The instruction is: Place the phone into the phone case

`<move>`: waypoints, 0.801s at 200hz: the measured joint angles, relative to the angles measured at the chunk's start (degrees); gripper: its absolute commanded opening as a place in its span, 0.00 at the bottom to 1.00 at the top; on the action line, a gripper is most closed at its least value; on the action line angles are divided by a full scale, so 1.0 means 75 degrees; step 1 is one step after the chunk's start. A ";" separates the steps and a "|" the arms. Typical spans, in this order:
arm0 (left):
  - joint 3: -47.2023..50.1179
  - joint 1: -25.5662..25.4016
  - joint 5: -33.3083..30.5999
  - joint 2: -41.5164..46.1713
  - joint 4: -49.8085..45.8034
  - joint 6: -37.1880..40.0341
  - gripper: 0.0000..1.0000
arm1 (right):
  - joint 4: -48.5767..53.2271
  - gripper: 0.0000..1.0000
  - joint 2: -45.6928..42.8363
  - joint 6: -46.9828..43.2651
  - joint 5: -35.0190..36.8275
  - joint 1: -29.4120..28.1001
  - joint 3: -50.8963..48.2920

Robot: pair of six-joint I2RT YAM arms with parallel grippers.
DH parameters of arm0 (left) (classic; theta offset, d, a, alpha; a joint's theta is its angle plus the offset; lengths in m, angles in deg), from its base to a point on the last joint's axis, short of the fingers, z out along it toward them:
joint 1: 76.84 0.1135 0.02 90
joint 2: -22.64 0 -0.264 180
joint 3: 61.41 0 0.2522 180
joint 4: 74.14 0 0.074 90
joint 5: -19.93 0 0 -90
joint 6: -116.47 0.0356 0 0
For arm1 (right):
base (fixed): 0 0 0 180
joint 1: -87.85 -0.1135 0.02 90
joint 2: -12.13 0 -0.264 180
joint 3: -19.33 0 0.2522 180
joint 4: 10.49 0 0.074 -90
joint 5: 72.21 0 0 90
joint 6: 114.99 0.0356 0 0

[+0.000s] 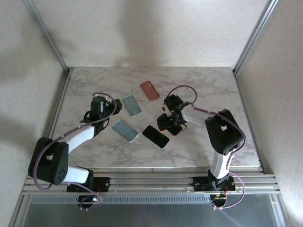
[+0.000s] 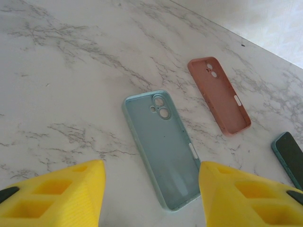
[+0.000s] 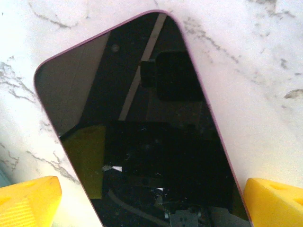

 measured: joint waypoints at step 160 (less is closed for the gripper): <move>0.0000 0.0000 -0.0006 0.0000 -0.0006 0.0000 0.53 | 0.0466 0.99 0.0458 -0.0385 0.0621 -0.0192 0.0702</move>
